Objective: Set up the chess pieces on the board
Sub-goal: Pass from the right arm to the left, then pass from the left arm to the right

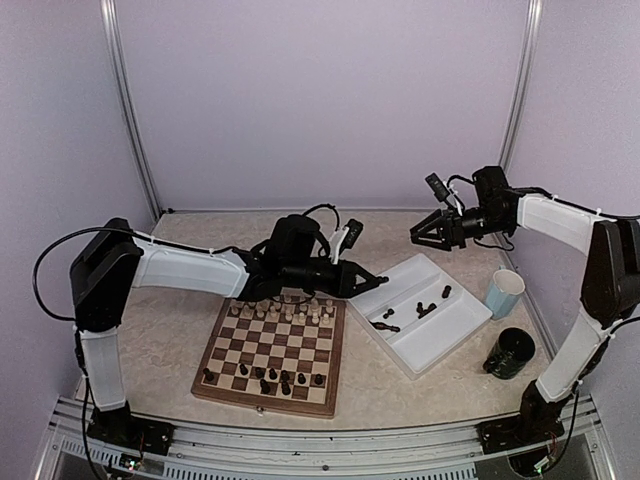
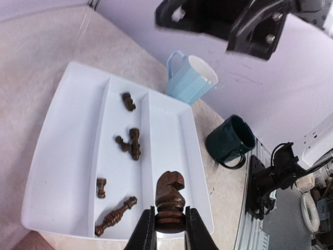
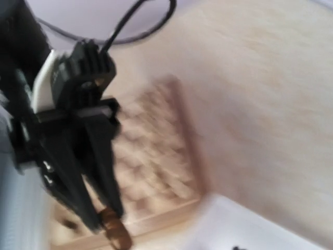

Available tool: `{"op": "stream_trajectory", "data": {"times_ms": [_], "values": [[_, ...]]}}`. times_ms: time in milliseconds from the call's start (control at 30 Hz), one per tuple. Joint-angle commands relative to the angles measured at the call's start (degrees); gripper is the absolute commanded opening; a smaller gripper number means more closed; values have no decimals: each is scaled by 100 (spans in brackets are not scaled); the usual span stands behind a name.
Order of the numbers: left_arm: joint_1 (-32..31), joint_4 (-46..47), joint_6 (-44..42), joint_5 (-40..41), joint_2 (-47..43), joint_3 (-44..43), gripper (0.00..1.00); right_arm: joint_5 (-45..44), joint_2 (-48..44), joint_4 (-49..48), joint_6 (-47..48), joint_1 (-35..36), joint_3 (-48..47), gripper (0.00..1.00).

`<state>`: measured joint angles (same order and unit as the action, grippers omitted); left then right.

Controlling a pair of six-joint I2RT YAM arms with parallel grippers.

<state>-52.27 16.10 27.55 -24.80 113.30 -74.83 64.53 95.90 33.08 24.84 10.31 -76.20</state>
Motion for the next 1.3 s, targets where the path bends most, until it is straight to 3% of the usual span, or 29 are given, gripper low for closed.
{"op": "stream_trajectory", "data": {"times_ms": [0, 67, 167, 600, 767, 1000, 1267], "values": [[-283, 743, -661, 945, -517, -6, 8, 1578, 131, -1614, -2687, 101, 646, 56], [-391, 633, -842, 1246, -495, -137, 8, 1882, 135, -2837, -3816, 131, 1008, 58], [-491, 519, -977, 1487, -380, -349, 8, 2108, 182, -3481, -4637, 270, 1207, 59], [-579, 452, -1118, 2038, -369, -392, 8, 2266, 133, -3795, -4833, 575, 1405, 53], [-579, 447, -1079, 1956, -305, -418, 8, 2353, 139, -3970, -4962, 656, 1408, 45], [-582, 456, -1082, 1896, -289, -410, 8, 2340, 255, -4271, -5256, 666, 1390, 44], [-564, 450, -1028, 1793, -205, -445, 8, 2319, 361, -4497, -5436, 683, 1404, 35]]}}
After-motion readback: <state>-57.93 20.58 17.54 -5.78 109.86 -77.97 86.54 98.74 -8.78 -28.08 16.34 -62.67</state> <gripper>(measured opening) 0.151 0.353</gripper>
